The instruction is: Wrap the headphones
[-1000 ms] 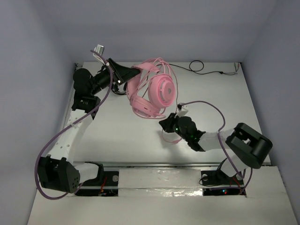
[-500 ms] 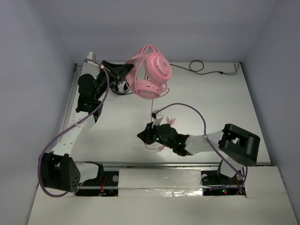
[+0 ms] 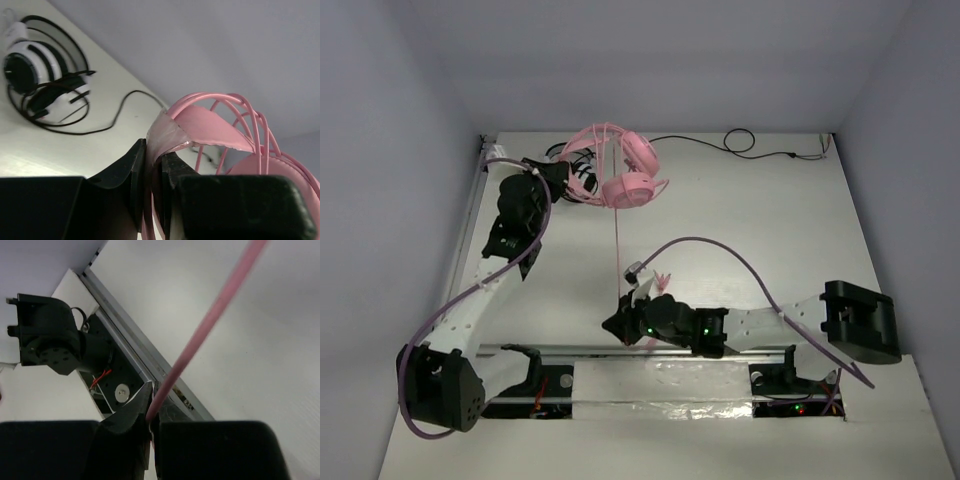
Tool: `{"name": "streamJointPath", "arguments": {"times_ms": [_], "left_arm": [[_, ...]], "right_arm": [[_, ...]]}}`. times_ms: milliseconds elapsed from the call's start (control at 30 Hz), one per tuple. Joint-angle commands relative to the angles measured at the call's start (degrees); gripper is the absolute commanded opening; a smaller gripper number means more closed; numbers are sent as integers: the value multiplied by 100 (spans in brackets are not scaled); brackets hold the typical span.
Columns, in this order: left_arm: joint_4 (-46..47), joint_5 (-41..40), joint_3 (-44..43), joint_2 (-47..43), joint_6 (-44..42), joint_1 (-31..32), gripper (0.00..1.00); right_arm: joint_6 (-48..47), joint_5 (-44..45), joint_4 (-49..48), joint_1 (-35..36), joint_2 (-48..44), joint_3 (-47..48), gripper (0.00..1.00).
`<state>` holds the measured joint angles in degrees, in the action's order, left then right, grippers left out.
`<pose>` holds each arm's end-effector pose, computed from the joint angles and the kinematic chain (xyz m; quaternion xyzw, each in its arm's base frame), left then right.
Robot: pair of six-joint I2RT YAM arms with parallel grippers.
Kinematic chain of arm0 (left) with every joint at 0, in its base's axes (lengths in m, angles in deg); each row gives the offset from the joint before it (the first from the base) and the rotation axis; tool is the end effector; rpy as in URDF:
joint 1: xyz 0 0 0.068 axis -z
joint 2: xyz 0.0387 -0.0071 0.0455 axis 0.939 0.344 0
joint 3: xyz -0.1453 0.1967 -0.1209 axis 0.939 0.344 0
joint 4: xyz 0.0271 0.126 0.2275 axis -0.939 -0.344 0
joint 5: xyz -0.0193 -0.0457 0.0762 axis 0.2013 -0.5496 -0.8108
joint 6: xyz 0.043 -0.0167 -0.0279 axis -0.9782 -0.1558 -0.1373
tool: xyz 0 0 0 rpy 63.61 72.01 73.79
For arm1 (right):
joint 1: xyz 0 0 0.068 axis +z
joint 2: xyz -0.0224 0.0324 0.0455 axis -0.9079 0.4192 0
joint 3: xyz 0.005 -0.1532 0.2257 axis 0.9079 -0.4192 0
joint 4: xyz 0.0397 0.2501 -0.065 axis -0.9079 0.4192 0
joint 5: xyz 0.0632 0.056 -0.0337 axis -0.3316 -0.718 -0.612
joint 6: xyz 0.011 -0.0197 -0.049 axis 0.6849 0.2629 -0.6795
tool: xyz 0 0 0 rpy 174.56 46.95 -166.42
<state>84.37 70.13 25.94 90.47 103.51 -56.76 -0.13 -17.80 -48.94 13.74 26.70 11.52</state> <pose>0.2565 -0.0557 0.3529 -0.2662 0.6296 -0.3619 0.6339 0.0692 0.3129 0.2157 -0.2176 0.7793 0.4482 0.3800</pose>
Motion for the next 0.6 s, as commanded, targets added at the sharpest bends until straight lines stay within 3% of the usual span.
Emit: {"name": "streamJointPath", "arguments": {"times_ms": [0,233,400,567], "left_arm": [[458,-1518,-180,-196,-457,453,0],[150,-2874,205,-170,-1566,1621,0],[-281,-3087,601,-231,-1777,2097,0],[-1087,-2991,725,-538,-2049,2720,0]], "right_arm": [[-42,170,1049,348,-140,431,1],[-393,188,2992,507,-649,1441,0],[-683,539,4345,507,-1500,1934,0],[-921,1734,5723,446,-1889,2329,0]]}}
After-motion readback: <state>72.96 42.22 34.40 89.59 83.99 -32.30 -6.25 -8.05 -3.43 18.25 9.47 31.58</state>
